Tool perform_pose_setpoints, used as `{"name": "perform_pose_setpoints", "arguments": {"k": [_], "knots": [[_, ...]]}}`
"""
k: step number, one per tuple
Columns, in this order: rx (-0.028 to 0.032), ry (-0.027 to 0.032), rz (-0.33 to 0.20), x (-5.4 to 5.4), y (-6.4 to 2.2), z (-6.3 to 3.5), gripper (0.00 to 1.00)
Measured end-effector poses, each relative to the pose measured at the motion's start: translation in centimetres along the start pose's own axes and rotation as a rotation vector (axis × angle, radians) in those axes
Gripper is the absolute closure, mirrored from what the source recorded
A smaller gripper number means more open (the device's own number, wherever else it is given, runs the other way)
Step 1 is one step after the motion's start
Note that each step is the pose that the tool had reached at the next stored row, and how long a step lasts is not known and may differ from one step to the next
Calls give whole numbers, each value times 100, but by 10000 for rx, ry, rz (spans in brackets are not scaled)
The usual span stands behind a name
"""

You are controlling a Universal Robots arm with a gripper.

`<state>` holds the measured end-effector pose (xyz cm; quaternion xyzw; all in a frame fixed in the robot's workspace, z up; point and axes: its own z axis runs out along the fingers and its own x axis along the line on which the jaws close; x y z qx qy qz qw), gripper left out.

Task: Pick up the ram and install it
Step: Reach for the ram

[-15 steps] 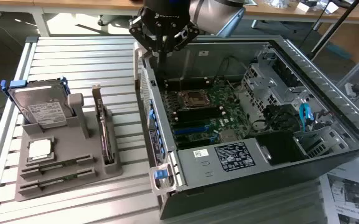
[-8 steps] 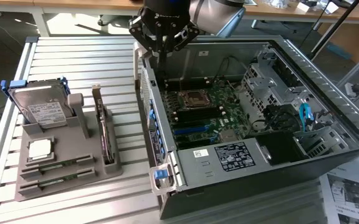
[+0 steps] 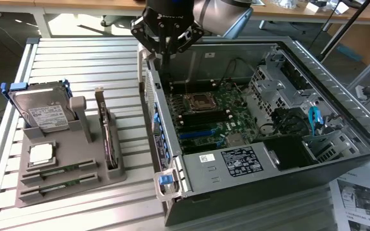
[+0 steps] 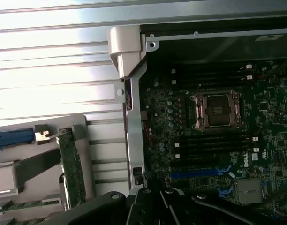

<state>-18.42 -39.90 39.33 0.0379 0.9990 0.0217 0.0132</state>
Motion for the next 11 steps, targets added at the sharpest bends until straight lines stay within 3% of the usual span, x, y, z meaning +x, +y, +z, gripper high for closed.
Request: {"name": "perform_pose_setpoints", "arguments": {"k": [11], "knots": [[0, 0, 0, 246, -18, -7, 89]]}}
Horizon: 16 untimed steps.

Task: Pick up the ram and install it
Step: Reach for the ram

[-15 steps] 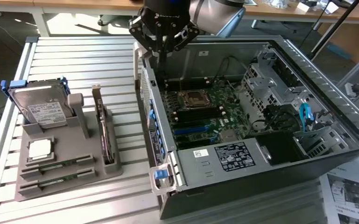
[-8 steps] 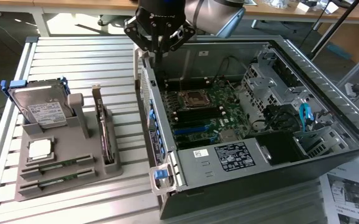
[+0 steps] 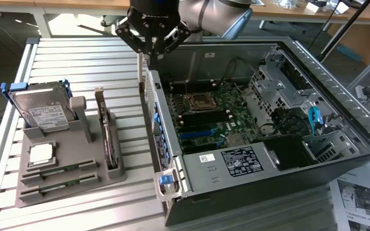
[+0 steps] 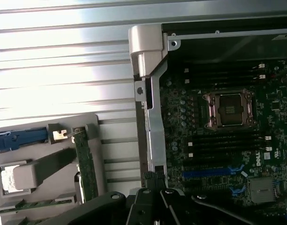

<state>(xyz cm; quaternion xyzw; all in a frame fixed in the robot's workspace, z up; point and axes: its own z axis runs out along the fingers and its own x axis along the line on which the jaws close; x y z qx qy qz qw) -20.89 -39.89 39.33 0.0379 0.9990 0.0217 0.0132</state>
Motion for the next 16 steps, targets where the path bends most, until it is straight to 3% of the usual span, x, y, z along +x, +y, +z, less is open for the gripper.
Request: {"name": "perform_pose_setpoints", "arguments": {"k": [10, 16], "knots": [[0, 0, 0, 225, -17, -6, 89], [0, 1, 0, 306, -23, -9, 89]]}}
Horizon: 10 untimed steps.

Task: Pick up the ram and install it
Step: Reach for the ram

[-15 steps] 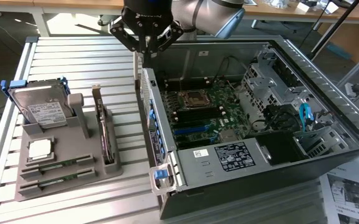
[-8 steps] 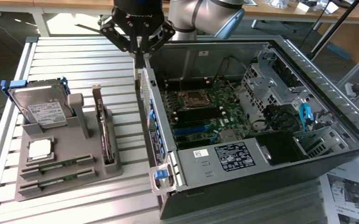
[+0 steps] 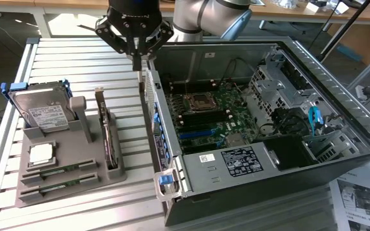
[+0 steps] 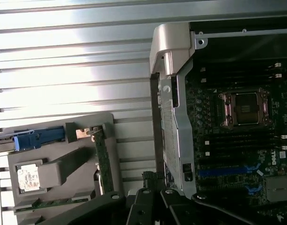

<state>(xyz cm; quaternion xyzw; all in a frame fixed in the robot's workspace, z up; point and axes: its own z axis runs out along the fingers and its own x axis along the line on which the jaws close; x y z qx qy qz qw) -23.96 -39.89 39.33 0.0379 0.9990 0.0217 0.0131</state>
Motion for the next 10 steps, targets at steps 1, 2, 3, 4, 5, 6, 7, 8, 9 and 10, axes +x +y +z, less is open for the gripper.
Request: {"name": "perform_pose_setpoints", "arguments": {"k": [1, 2, 3, 4, 5, 6, 7, 8, 9, 10], "knots": [[0, 0, 0, 12, -1, 0, 89], [-1, -1, 0, 25, -2, 0, 89], [0, -1, 0, 47, -3, -1, 89], [-1, -1, 0, 87, -7, -2, 89], [0, 0, 0, 110, -8, -3, 89], [-1, -1, 0, 120, -9, -3, 89], [-1, -1, 0, 129, -10, -3, 89], [0, 0, 0, 149, -11, -3, 89], [0, 0, -1, 173, -13, -4, 89], [0, 0, 0, 193, -15, -5, 89]]}}
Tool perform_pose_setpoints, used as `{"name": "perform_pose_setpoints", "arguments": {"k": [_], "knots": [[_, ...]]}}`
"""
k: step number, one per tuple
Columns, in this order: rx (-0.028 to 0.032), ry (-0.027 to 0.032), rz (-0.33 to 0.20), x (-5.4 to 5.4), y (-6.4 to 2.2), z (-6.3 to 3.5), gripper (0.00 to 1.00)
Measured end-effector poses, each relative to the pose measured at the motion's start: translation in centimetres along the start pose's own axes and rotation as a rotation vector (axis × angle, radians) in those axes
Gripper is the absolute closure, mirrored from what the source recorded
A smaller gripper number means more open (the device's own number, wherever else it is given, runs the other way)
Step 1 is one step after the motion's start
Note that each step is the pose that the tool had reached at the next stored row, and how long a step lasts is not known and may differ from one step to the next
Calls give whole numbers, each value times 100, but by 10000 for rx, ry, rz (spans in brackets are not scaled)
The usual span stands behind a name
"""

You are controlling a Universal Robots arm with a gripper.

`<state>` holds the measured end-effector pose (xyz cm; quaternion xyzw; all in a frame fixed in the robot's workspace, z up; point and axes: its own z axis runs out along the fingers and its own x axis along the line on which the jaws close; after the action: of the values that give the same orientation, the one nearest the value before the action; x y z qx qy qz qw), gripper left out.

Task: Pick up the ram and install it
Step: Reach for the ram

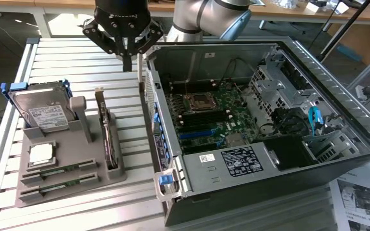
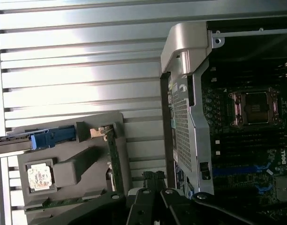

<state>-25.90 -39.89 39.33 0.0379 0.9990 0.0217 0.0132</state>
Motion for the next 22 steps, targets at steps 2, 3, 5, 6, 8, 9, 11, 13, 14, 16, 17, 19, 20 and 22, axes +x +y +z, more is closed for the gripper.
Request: {"name": "perform_pose_setpoints", "arguments": {"k": [2, 3, 5, 6, 8, 9, 11, 13, 14, 16, 17, 19, 20, 22], "knots": [[0, 0, 0, 30, -2, -1, 89], [0, 0, 0, 42, -3, -1, 89], [1, 0, 0, 83, -6, -2, 89], [0, 0, 0, 94, -7, -3, 89], [0, 0, 1, 115, -9, -3, 89], [0, 0, 0, 126, -10, -3, 89], [0, 0, 0, 153, -12, -4, 89], [0, 0, 0, 256, -19, -7, 89], [1, 0, 0, 284, -21, -8, 89], [0, 0, 0, 391, -29, -10, 89], [0, 0, 0, 440, -33, -12, 89], [1, 0, 0, 499, -38, -14, 89], [0, 0, 1, 549, -41, -15, 89], [1, 1, 0, 622, -47, -18, 89]]}}
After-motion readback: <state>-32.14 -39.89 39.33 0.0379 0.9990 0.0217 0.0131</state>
